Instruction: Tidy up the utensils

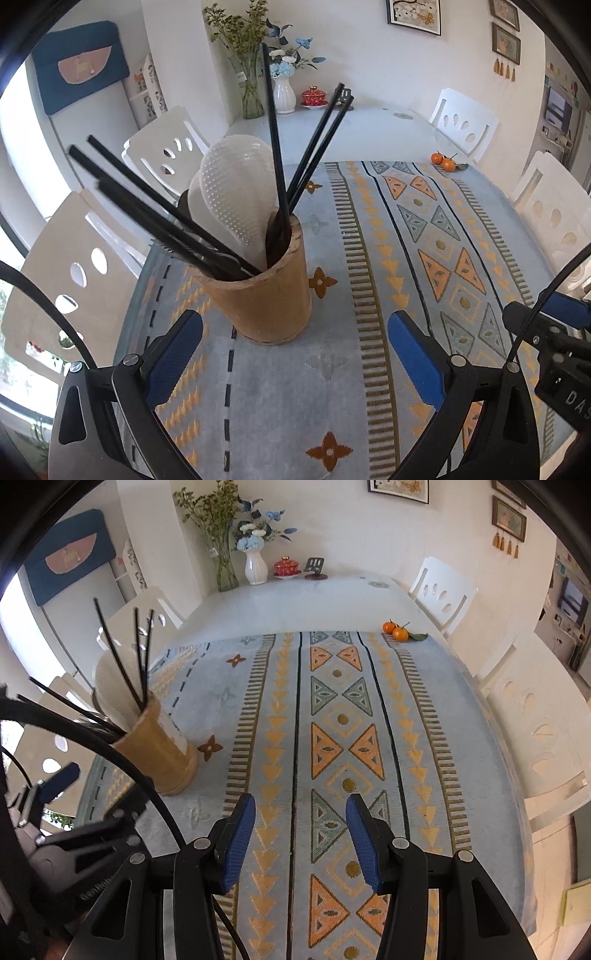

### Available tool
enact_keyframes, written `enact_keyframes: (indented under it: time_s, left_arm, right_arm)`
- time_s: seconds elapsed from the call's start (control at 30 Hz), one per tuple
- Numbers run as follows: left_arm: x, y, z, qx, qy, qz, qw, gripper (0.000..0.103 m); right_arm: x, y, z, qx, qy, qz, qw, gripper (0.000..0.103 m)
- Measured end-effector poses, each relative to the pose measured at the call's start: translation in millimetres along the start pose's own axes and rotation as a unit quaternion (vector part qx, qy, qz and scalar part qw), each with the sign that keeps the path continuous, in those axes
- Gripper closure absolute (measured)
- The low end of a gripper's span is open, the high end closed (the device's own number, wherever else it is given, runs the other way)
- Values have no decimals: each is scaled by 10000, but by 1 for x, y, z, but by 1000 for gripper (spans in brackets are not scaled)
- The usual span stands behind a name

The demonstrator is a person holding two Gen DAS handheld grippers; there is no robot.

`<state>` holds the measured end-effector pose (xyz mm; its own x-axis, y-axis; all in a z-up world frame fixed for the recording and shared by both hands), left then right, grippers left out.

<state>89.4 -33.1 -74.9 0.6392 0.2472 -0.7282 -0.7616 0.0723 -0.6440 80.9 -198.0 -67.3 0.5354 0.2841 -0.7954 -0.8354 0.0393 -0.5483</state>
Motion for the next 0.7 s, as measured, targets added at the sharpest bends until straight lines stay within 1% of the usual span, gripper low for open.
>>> enact_keyframes:
  time_s: [0.07,0.23,0.33,0.47,0.53,0.63,0.7]
  left_arm:
    - [6,4,-3,102,-125,29,9999,2]
    - [26,23,-17,390,-72,243,9989,2]
    - [38,34,-18,353,-197,412,9983,2]
    - [54,44,-18,245,-273,632,9973,2]
    - [59,47,-17,224,-300,655,9971,2]
    - [63,48,-10,176,-366,489,9980,2]
    - [67,49,-10,179,-272,489,9983,2]
  right_arm:
    - [6,3,-4,-19,88,17,10000,54]
    - [24,17,-14,-129,251,143,9995,54]
    - [36,27,-20,-87,242,261,9993,54]
    - [54,39,-23,-70,257,456,9986,54]
    - [65,46,-23,-75,249,568,9980,54]
    - [76,52,-21,-107,243,644,9976,54]
    - [83,53,-18,-129,189,610,9979,54]
Point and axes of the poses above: each gripper's, at about its wrist camera, not at the fingertips, and x roughly the way its jaws point, z to its left, y to its underside, the point moved 9 cm from there along x, roughly the way its jaws point, and after that the axes turned 9 degrees about -y, right-handed, at the moved point
